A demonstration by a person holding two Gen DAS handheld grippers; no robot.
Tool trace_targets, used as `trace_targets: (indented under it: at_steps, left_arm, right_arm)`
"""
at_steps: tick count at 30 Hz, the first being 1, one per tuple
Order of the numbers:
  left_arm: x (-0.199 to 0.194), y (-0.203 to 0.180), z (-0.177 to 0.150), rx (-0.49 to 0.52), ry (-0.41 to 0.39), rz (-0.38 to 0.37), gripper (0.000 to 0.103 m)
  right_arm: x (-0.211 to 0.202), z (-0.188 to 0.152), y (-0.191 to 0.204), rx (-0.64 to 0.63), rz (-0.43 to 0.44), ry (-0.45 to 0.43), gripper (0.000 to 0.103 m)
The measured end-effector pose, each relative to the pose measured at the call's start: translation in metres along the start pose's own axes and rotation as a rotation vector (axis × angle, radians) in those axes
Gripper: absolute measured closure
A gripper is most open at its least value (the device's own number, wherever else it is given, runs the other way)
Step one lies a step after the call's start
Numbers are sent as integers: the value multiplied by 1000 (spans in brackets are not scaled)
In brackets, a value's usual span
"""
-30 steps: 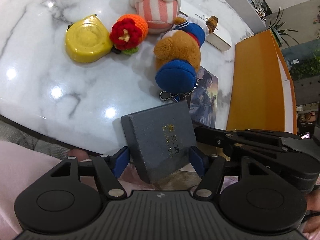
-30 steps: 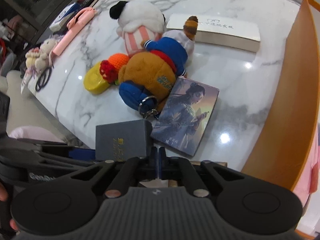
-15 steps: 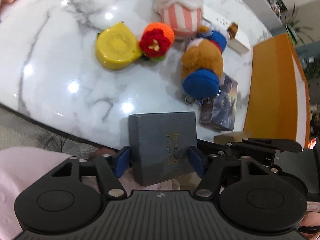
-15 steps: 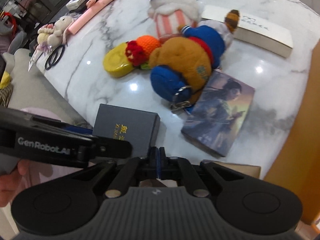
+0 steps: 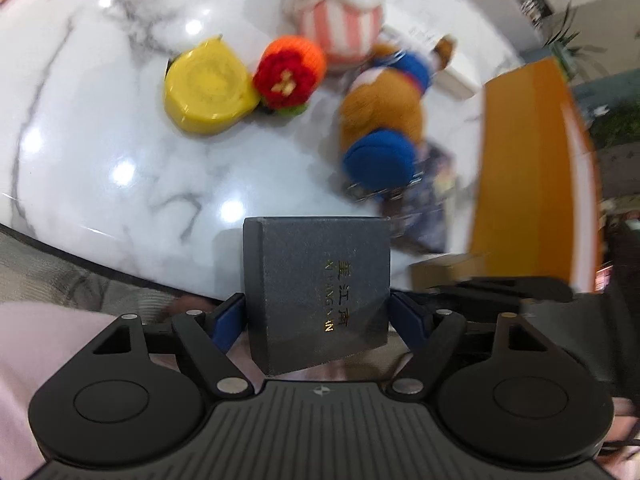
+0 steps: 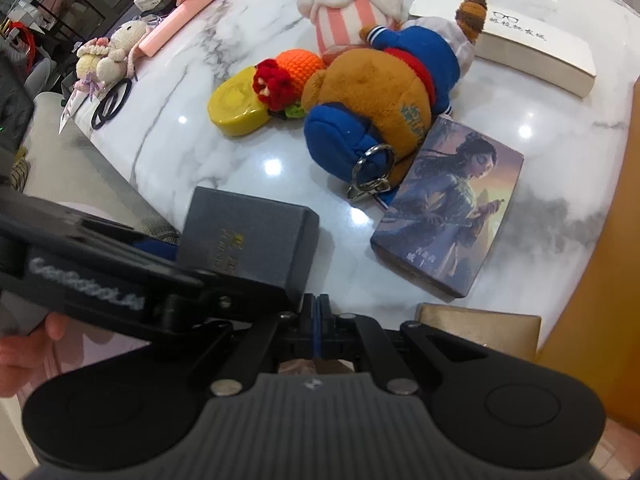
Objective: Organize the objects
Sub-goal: 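Lift the gray gift box with the left tool while the right grasps the anime photo card box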
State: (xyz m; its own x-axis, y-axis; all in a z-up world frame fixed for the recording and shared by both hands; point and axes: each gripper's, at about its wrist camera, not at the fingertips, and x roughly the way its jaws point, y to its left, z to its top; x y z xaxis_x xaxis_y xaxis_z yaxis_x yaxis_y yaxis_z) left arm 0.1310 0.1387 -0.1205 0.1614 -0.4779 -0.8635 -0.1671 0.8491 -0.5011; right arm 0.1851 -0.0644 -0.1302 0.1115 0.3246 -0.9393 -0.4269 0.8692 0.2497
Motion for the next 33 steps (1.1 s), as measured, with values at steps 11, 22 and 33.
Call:
trace_targets:
  at_steps: [11, 22, 33]
  left_arm:
    - [-30, -11, 9, 74, -148, 91, 57]
    - [-38, -44, 11, 234, -281, 294, 59]
    - [-35, -41, 17, 215, -297, 279, 59]
  right_arm:
    - [-28, 12, -8, 19, -4, -77, 99]
    - [-30, 37, -34, 155, -185, -130, 42]
    - [-5, 37, -42, 219, -243, -110, 37]
